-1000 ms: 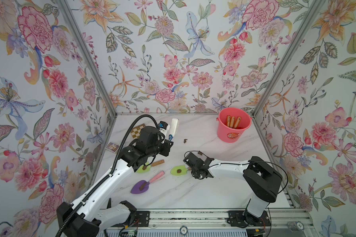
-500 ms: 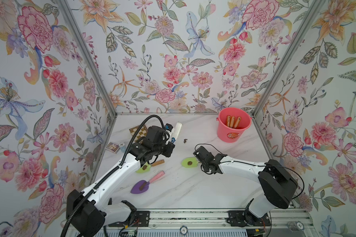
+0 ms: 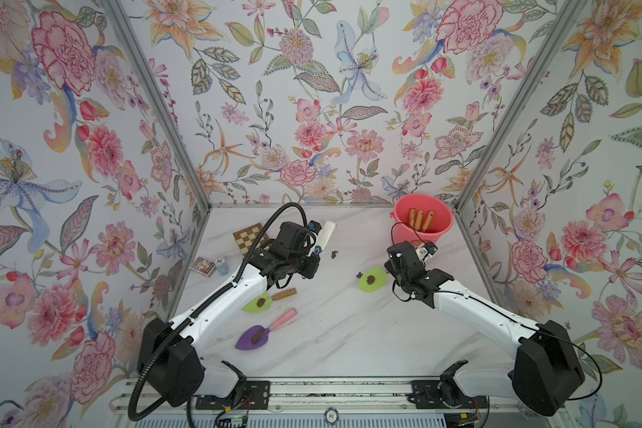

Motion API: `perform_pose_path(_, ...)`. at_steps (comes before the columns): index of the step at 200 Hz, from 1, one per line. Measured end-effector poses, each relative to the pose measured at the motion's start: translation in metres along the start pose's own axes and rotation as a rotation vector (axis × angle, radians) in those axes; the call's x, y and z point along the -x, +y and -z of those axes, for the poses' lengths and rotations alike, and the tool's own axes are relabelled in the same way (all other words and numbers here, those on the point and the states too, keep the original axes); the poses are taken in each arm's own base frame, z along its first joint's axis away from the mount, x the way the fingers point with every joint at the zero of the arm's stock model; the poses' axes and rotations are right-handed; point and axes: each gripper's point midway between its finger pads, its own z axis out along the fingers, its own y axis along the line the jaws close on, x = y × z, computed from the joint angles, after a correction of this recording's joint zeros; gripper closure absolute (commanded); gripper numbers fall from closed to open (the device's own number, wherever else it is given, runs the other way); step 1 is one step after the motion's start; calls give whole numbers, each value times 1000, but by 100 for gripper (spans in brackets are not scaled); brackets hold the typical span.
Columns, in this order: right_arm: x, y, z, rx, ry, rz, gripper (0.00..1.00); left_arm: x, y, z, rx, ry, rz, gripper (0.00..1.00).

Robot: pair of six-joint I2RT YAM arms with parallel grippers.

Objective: Brush the soil off the hand trowel and place it into the bucket
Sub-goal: Pick up the hand trowel from the center of the board, then brush off the soil from the hand trowel.

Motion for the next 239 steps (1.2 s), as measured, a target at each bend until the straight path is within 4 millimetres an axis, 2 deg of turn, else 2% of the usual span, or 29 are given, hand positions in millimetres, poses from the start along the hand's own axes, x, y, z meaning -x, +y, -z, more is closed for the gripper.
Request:
perform_pose_path(21, 21, -4, -6, 30, 18, 86, 81, 5, -12, -8, 25, 11, -99, 100)
perform_pose_path(44, 30, -1, -13, 80, 75, 192, 83, -1, -35, -9, 28, 29, -212, 100)
perform_pose_path(75, 44, 38, -17, 209, 128, 327, 84, -5, -60, -9, 43, 33, -341, 100)
perform_pose_path(95, 49, 67, -17, 292, 146, 398, 84, -11, -73, -16, 56, 50, -419, 100)
perform_pose_path(132, 45, 99, -24, 396, 211, 486, 84, -26, -78, -50, 94, 120, -516, 100)
perform_pose_path(152, 38, 107, -27, 430, 252, 515, 85, -28, -76, -68, 117, 144, -548, 100)
perform_pose_path(171, 32, 110, -27, 455, 282, 532, 85, -22, -77, -79, 130, 143, -561, 100)
perform_pose_path(206, 28, 111, -25, 477, 301, 549, 85, -6, -77, -81, 153, 98, -552, 100)
perform_pose_path(239, 25, 113, -23, 491, 314, 552, 85, 0, -75, -81, 174, 91, -566, 100)
